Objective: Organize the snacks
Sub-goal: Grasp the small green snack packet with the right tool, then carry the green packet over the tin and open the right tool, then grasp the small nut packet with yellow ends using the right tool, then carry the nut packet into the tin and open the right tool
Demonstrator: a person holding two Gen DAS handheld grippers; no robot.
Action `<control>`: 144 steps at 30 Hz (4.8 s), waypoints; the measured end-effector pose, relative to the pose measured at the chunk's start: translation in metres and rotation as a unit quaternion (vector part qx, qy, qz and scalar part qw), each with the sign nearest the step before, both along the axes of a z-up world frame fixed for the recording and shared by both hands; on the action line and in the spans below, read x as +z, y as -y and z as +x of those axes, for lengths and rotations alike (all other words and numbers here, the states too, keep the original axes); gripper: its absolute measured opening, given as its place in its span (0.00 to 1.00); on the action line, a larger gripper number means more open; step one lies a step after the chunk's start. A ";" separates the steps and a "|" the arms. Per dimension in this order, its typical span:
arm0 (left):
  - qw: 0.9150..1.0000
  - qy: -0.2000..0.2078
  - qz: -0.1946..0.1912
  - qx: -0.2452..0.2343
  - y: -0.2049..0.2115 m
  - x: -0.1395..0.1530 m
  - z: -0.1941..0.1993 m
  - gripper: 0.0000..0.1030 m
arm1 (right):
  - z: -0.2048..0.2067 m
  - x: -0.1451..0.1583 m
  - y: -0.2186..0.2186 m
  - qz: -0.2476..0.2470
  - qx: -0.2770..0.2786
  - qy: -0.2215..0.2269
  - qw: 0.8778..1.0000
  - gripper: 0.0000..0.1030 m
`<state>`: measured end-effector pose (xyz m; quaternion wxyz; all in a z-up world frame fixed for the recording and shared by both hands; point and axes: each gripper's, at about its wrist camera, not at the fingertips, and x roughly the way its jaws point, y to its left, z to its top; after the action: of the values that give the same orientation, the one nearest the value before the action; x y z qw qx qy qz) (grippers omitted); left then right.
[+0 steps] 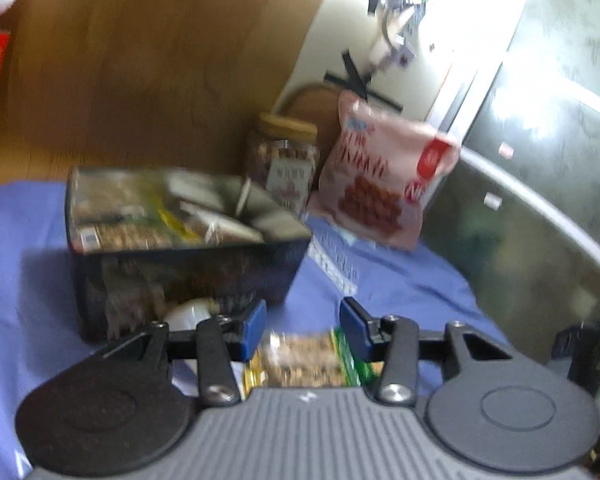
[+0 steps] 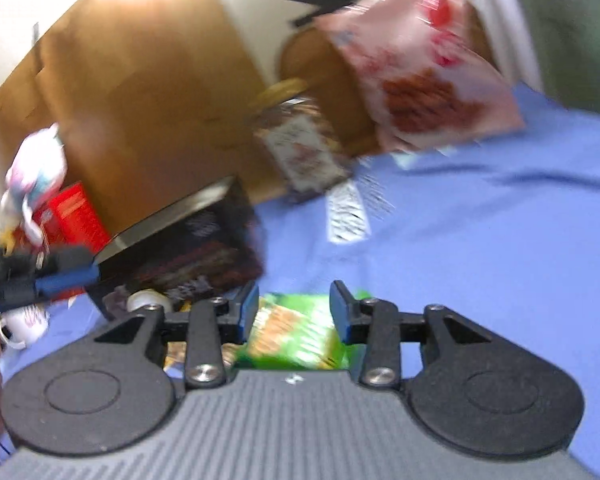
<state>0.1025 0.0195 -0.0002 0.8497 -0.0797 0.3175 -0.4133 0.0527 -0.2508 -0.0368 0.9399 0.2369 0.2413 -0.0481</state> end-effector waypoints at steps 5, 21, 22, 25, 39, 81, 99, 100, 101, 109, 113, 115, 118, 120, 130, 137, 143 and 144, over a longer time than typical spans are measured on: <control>0.999 -0.034 0.019 0.008 0.000 -0.023 -0.007 0.40 | -0.010 -0.012 0.019 0.055 -0.022 -0.035 0.998 0.43; 0.996 -0.073 0.019 0.045 -0.036 -0.036 -0.014 0.40 | -0.030 0.006 -0.049 0.042 0.124 -0.006 0.991 0.32; 0.996 -0.073 0.019 0.044 -0.036 -0.035 -0.014 0.40 | -0.033 0.008 -0.046 0.036 0.116 -0.001 0.993 0.32; 0.996 -0.084 0.019 0.037 -0.034 -0.038 -0.013 0.40 | -0.031 0.007 -0.031 0.043 0.095 0.009 0.995 0.32; 0.994 -0.108 0.009 -0.026 0.021 -0.045 -0.006 0.45 | 0.015 -0.008 -0.018 0.067 0.093 -0.016 0.993 0.42; 0.999 -0.051 -0.014 0.000 -0.024 -0.013 0.035 0.32 | 0.069 -0.009 -0.024 0.052 0.111 -0.026 0.992 0.48; 0.991 -0.105 0.047 -0.066 0.032 -0.052 -0.005 0.39 | 0.016 -0.008 -0.029 0.045 0.105 -0.041 0.993 0.19; 0.991 -0.103 0.049 -0.074 0.037 -0.052 -0.009 0.39 | 0.009 -0.005 -0.026 0.037 0.101 -0.035 0.994 0.19; 0.991 -0.097 0.052 -0.079 0.042 -0.050 -0.014 0.40 | 0.006 -0.004 -0.022 0.028 0.098 -0.031 0.994 0.19; 0.994 -0.086 0.043 -0.060 0.042 -0.031 -0.010 0.44 | -0.026 -0.004 0.012 0.029 0.037 -0.017 0.999 0.37; 0.992 -0.101 0.036 -0.060 0.040 -0.031 -0.001 0.50 | -0.044 -0.002 0.015 0.021 0.040 -0.005 0.999 0.47; 0.991 -0.116 0.033 -0.059 0.041 -0.035 0.005 0.50 | -0.051 -0.001 0.010 0.006 0.054 -0.001 0.998 0.56; 0.989 -0.129 0.035 -0.064 0.050 -0.041 0.010 0.50 | -0.054 0.000 -0.004 -0.032 0.079 -0.004 0.996 0.56; 0.987 -0.131 0.039 -0.080 0.060 -0.045 0.009 0.50 | -0.051 0.000 -0.015 -0.065 0.098 -0.017 0.993 0.56; 0.987 -0.090 0.062 -0.115 0.076 -0.041 -0.019 0.27 | -0.032 -0.003 -0.045 -0.154 0.122 -0.050 0.979 0.27; 0.998 -0.025 0.000 -0.062 0.031 0.017 0.011 0.25 | -0.003 0.031 -0.058 -0.157 0.128 0.023 0.979 0.24; 1.000 0.005 0.012 0.029 0.021 0.035 0.076 0.29 | 0.082 0.058 -0.077 -0.202 0.158 0.061 0.965 0.26; 0.998 0.000 0.029 0.051 0.021 0.031 0.087 0.29 | 0.102 0.057 -0.079 -0.199 0.167 0.052 0.964 0.28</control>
<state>0.1893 -0.0017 0.0310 0.8713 -0.0714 0.3252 -0.3606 0.1545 -0.1720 0.0205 0.9741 0.0037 0.2134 0.0749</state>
